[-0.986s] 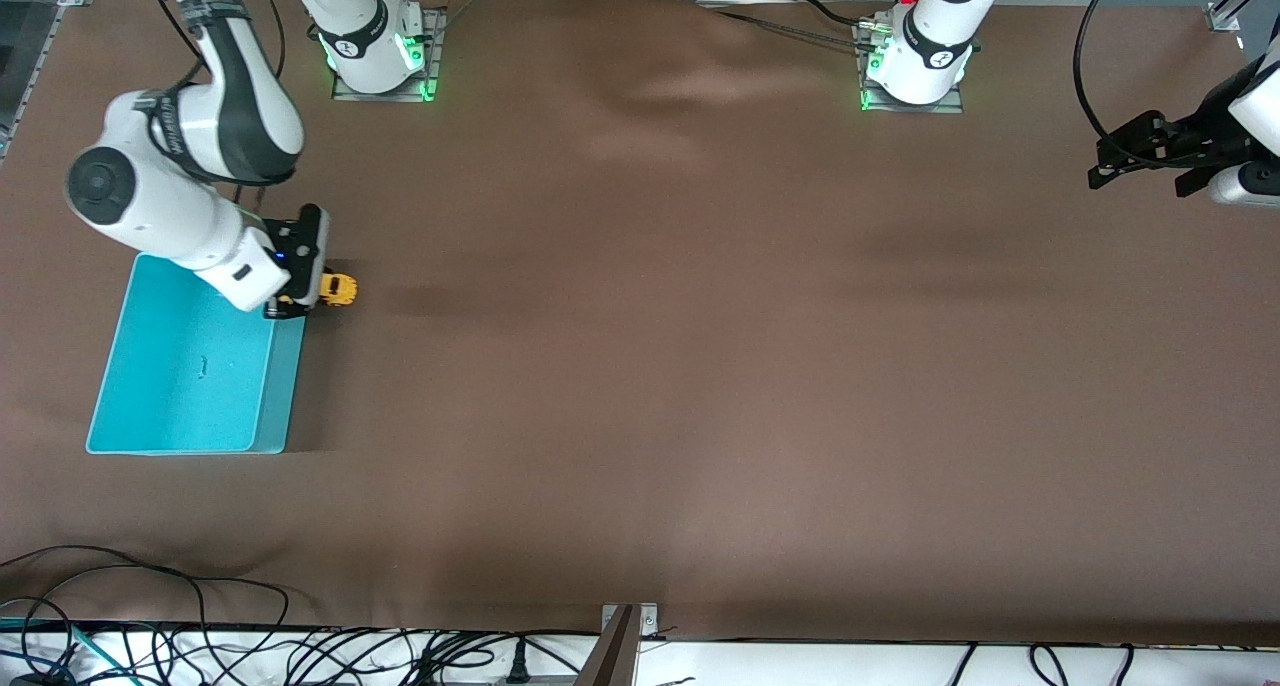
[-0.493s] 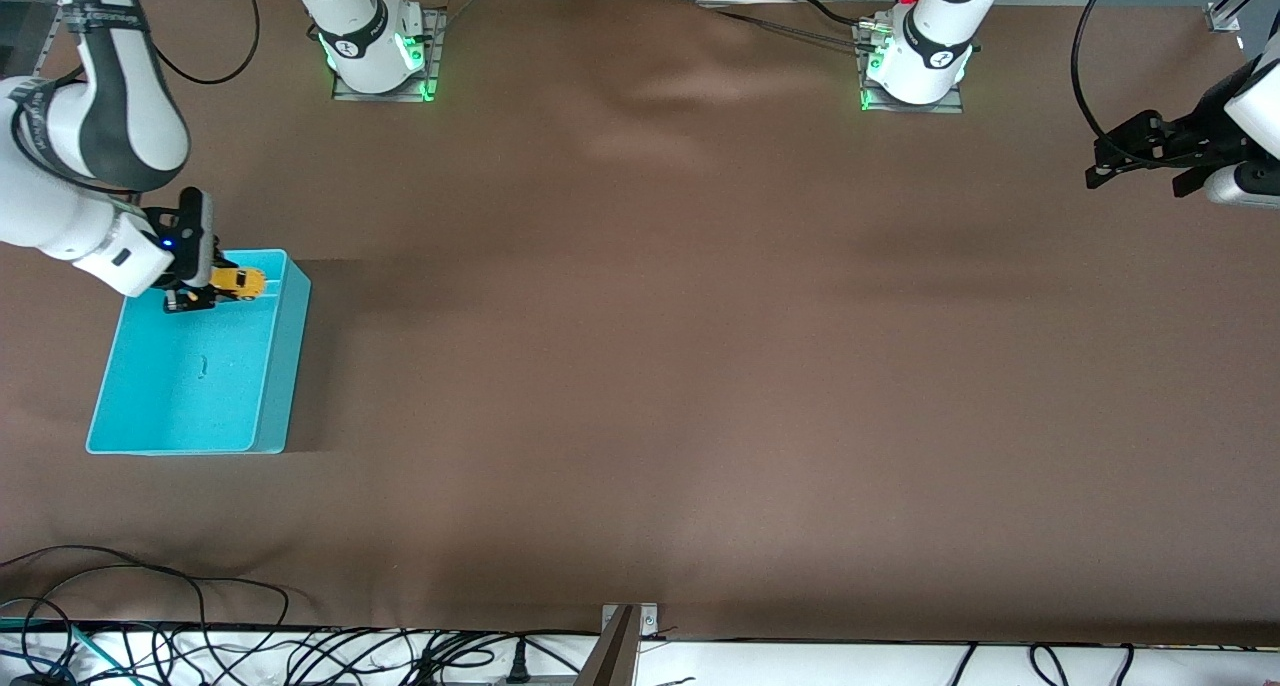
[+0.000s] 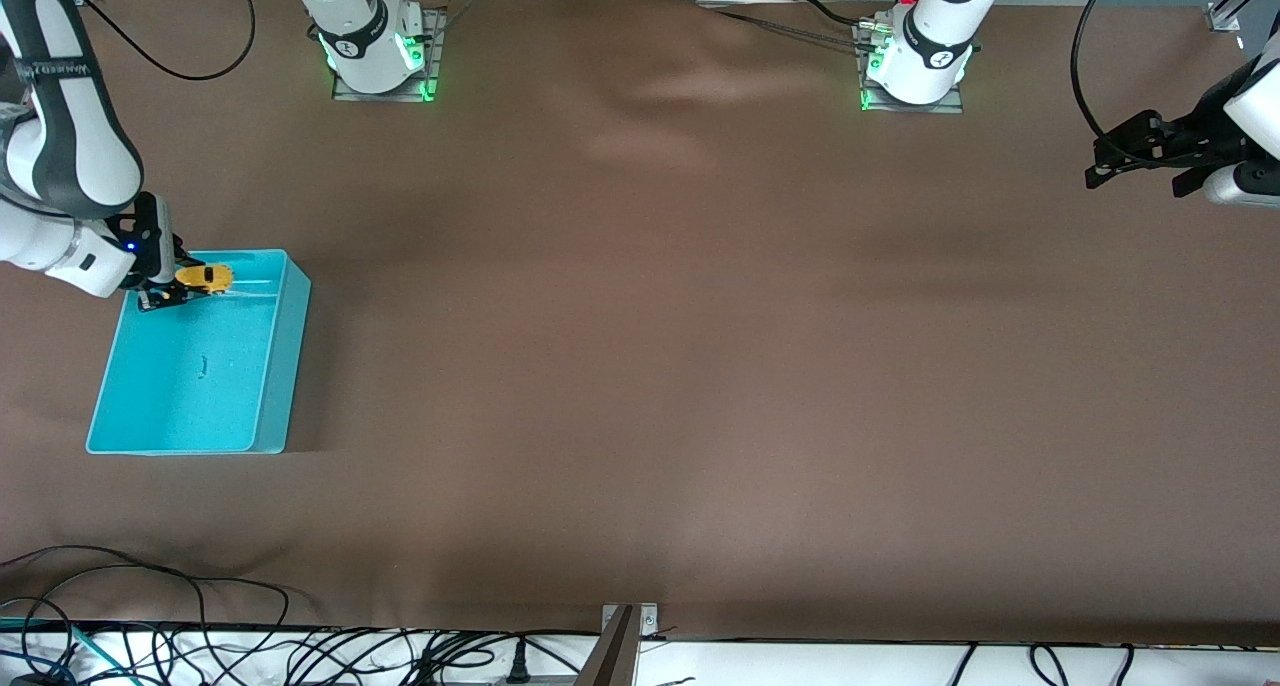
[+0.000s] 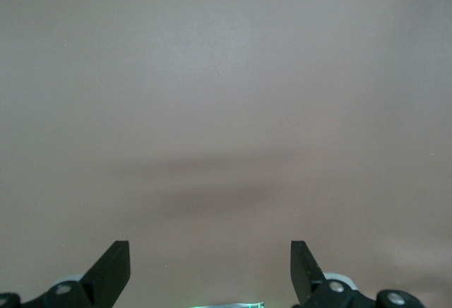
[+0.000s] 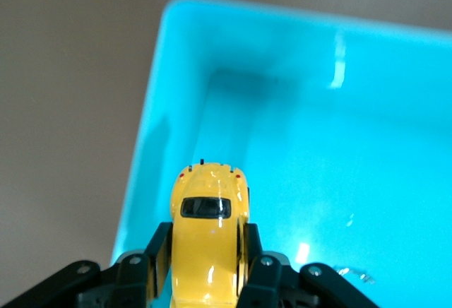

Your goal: Wind up and store yellow beetle car

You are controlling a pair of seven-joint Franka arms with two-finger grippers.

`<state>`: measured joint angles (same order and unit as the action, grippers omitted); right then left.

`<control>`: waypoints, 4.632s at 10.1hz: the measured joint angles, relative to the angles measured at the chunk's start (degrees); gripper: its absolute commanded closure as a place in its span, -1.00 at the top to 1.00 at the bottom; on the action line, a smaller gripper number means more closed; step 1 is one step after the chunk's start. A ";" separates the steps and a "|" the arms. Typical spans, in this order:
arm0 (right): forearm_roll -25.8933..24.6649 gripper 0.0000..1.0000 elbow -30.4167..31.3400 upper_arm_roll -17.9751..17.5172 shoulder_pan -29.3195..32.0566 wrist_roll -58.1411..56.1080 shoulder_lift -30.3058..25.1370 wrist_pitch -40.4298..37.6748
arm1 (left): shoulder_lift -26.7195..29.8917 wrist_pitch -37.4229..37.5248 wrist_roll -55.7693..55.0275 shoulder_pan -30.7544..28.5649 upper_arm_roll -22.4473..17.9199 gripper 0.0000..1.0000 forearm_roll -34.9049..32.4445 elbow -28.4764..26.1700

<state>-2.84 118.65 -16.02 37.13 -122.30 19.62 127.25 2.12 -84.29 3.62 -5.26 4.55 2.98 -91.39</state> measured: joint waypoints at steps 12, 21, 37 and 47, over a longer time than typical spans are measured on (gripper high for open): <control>-0.37 0.23 -7.42 0.58 3.38 -3.04 11.59 -0.91 | 0.00 0.00 0.00 0.02 -0.01 1.00 0.00 0.00; 2.77 1.00 -19.56 0.27 -3.58 7.45 13.02 -14.63 | 0.00 0.00 0.00 0.02 0.01 1.00 0.00 0.00; 9.67 1.00 -22.55 3.28 -25.28 104.95 -11.87 -23.04 | 0.00 0.00 0.00 0.04 0.09 1.00 0.00 0.03; 5.09 1.00 -21.21 10.72 -37.24 125.71 -20.66 -27.96 | 0.00 0.00 0.00 0.05 0.11 1.00 0.00 0.05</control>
<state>2.25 97.44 -5.30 -0.12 3.41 -1.04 99.30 2.11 -84.29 3.62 -5.21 4.66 2.98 -91.34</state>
